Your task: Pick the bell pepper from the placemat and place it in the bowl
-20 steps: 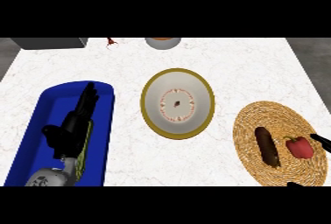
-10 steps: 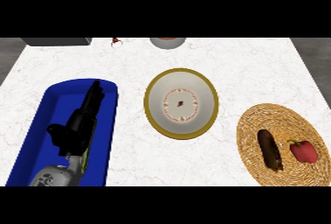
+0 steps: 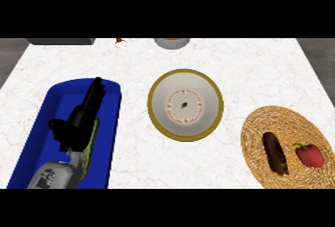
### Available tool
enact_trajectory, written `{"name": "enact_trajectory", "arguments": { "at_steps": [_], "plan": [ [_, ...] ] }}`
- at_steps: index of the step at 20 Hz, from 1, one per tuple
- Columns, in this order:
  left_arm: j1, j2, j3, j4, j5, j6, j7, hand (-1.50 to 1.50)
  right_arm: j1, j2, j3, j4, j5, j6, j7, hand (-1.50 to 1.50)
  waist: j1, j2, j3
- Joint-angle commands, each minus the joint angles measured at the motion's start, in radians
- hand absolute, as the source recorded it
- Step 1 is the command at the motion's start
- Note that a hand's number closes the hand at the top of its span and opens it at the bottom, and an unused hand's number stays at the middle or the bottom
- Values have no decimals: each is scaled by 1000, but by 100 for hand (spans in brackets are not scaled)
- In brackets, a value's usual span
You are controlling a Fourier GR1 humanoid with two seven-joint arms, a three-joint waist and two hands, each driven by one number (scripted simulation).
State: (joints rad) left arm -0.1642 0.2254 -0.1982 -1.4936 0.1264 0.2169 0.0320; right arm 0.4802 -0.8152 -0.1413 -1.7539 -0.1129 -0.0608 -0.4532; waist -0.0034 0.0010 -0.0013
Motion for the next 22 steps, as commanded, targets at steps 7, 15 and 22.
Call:
{"name": "enact_trajectory", "arguments": {
  "at_steps": [7,15,22],
  "plan": [
    [30,-42,7,-76,-26,-14,46,0,-94,60,41,105,165,111,110,-150,3,-2,1],
    [53,-74,2,-117,-89,-5,74,0,-111,136,-33,198,163,229,-33,-150,0,-3,1],
    [8,-90,36,-87,-107,-24,98,0,-114,182,-89,254,164,337,-127,-150,-1,-2,1]
  ]
}}
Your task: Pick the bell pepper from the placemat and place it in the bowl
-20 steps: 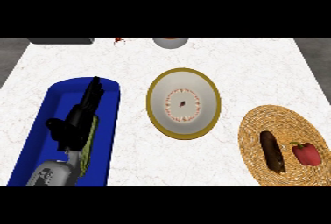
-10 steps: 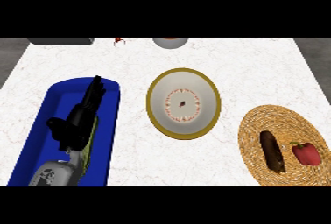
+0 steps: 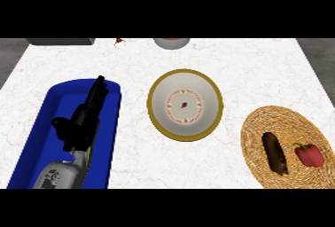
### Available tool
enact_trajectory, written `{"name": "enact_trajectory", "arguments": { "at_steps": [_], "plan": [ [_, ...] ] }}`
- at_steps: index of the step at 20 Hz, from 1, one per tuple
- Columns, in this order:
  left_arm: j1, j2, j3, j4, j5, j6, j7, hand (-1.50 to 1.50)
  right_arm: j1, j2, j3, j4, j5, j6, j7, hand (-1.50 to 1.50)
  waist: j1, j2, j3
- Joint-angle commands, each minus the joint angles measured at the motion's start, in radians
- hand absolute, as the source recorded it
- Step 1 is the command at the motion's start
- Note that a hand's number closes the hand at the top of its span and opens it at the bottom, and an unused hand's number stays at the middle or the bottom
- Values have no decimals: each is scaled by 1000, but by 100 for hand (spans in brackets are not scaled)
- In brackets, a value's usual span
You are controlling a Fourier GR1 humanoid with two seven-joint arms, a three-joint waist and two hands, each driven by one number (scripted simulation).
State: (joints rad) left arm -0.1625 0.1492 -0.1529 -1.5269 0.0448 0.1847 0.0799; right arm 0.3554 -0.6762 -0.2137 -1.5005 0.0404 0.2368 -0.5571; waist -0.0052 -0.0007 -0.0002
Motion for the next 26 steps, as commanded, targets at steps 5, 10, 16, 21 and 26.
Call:
{"name": "enact_trajectory", "arguments": {
  "at_steps": [5,10,16,21,26],
  "plan": [
    [30,8,55,-13,-3,-57,-21,0,-32,86,-40,6,24,96,26,-150,2,0,0],
    [5,-32,36,-16,-48,-38,2,0,-135,118,-45,175,81,121,-26,-150,4,1,0],
    [27,-42,57,-4,-52,-80,3,0,-185,152,-78,237,126,142,-46,-150,3,0,0],
    [28,-86,36,-6,-94,-38,-23,0,-233,175,-62,412,239,38,-158,-150,5,1,0],
    [16,-85,39,-31,-89,-47,31,0,-311,202,-39,437,343,-112,-65,-150,7,1,1]
  ]
}}
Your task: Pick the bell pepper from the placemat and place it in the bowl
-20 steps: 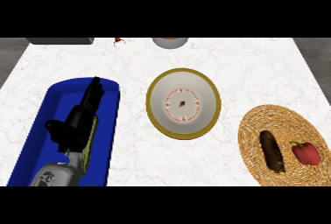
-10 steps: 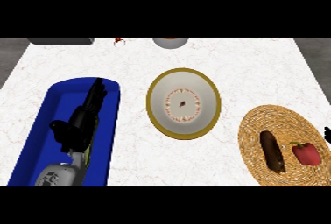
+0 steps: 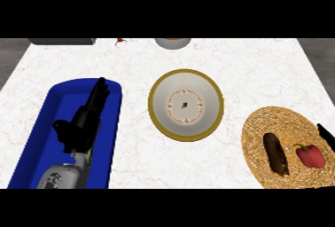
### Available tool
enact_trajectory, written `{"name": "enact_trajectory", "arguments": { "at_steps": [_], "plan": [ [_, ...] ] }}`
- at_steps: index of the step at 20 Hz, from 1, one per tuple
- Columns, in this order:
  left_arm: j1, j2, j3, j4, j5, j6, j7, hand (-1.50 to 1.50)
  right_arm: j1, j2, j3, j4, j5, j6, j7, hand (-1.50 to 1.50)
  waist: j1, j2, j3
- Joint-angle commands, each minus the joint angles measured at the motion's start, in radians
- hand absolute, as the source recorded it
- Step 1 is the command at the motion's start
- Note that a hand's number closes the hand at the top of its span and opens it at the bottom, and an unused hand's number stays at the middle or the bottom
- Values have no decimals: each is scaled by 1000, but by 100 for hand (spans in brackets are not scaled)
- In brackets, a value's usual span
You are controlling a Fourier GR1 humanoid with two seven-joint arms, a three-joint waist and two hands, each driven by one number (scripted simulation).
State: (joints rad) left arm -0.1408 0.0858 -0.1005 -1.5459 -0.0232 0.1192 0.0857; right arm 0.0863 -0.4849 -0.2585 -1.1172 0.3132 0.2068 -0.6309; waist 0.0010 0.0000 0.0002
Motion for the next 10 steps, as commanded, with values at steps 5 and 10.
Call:
{"name": "enact_trajectory", "arguments": {
  "at_steps": [5,10],
  "plan": [
    [17,3,21,-33,-18,-22,14,0,-107,-9,19,172,121,-62,-49,-150,1,0,0],
    [5,-11,30,7,-11,-22,-18,0,-24,-23,91,147,203,-88,-172,150,-3,0,0]
  ]
}}
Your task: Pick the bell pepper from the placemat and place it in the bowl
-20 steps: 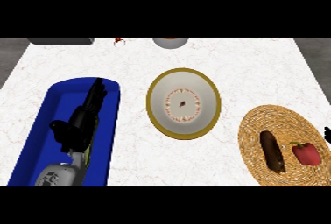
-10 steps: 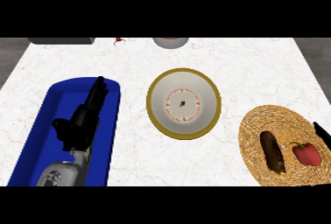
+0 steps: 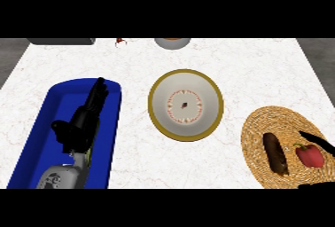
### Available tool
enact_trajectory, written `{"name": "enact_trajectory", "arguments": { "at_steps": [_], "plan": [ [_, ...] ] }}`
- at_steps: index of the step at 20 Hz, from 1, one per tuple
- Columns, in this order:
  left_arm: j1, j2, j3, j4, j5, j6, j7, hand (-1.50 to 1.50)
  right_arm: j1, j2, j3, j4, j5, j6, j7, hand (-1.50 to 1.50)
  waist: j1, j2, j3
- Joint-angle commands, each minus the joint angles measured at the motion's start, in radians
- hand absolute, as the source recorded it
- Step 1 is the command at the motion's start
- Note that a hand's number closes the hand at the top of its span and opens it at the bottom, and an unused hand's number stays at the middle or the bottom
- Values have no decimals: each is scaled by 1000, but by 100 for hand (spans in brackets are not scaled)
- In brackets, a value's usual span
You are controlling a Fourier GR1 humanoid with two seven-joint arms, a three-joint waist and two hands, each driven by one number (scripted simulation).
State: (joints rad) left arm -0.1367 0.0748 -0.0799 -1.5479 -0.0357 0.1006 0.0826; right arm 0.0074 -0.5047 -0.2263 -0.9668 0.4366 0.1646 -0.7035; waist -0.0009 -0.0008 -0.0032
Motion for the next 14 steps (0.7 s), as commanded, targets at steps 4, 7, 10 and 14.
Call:
{"name": "enact_trajectory", "arguments": {
  "at_steps": [4,7,10,14],
  "plan": [
    [-36,34,64,56,36,-49,-36,0,-20,4,79,24,140,-113,-118,150,1,2,3],
    [6,-17,-10,-36,-15,-6,27,0,-64,45,81,94,150,-133,-138,150,4,1,4],
    [-26,26,39,4,12,-32,16,0,-10,200,233,-96,179,-57,-23,150,3,-1,0],
    [0,-5,-13,1,-8,-31,-1,0,1,335,407,-146,241,48,-34,150,52,1,-1]
  ]
}}
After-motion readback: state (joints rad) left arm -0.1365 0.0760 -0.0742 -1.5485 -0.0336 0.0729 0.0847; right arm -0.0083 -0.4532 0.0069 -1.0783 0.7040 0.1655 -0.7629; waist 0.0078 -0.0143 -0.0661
